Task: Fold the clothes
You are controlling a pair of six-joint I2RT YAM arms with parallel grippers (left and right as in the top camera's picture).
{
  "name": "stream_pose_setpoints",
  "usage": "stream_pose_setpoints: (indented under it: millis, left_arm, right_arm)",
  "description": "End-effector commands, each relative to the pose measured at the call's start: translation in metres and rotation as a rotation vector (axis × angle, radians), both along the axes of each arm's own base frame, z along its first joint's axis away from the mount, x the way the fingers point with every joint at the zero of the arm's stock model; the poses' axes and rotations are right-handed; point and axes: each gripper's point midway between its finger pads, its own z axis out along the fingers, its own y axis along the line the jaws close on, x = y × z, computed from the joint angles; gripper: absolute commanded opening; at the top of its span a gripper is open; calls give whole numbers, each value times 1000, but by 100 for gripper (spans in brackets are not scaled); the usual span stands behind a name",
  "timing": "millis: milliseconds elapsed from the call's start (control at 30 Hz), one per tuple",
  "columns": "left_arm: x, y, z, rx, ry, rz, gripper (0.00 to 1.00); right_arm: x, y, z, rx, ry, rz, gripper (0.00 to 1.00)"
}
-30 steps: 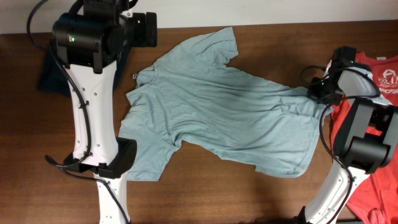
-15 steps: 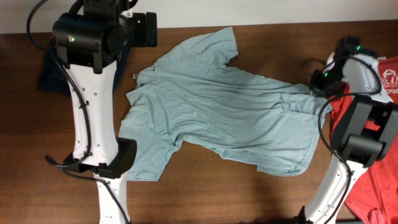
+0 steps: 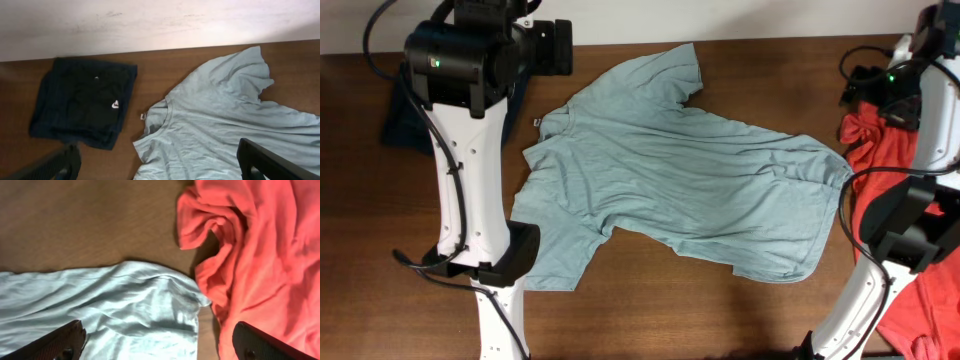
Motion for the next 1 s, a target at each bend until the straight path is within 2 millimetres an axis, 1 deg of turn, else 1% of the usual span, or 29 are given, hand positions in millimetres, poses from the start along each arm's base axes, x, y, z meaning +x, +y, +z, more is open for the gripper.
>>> stream_pose_setpoints:
  millis: [0, 100, 133, 267, 300, 333, 367, 400, 467, 533, 600, 733, 800, 833, 900, 967]
  left_arm:
    - [2, -1, -1, 8, -3, -1, 99]
    - [14, -4, 13, -12, -78, -2, 99]
    - [19, -8, 19, -30, -109, -12, 99]
    - [28, -28, 33, -103, -171, -84, 99]
    - [31, -37, 37, -135, -190, -118, 78]
    - [33, -44, 40, -159, -201, -146, 48]
    - [36, -55, 42, -200, -210, -195, 9]
    - [38, -65, 42, -229, -213, -234, 0]
    - [44, -84, 38, -274, -209, -301, 0]
    - [54, -96, 23, -278, -189, -318, 0]
    - [70, -103, -1, -258, -154, -306, 0]
    - [99, -116, -61, -211, -73, -308, 0]
    - [115, -121, -94, -197, -38, -313, 0]
    - [121, -123, -106, -195, -25, -312, 0]
    - [134, -125, -139, -190, 8, -307, 0]
    - [145, -126, -166, -176, 28, -311, 0]
  right_arm:
    - [-1, -3, 13, -8, -28, -11, 99]
    - [-1, -3, 13, -8, -28, -11, 99]
    - [-1, -3, 13, -8, -28, -10, 99]
    - [-1, -3, 13, -8, -28, -10, 99]
    - [-1, -3, 13, -8, -28, -10, 99]
    - [-1, -3, 13, -8, -28, -10, 99]
    - [-1, -3, 13, -8, -28, -10, 99]
    - [-1, -3, 13, -8, -28, -10, 99]
    - [-1, -3, 13, -8, -28, -10, 99]
    - [-1, -3, 13, -8, -28, -10, 99]
    - [-1, -3, 13, -8, -28, -10, 99]
    - [-1, -3, 13, -8, -28, -10, 99]
    - [-1, -3, 13, -8, -28, -10, 99]
    - [-1, -3, 13, -8, -28, -10, 99]
    - [-1, -3, 13, -8, -28, -10, 99]
    - [-1, -3, 13, -8, -28, -10, 99]
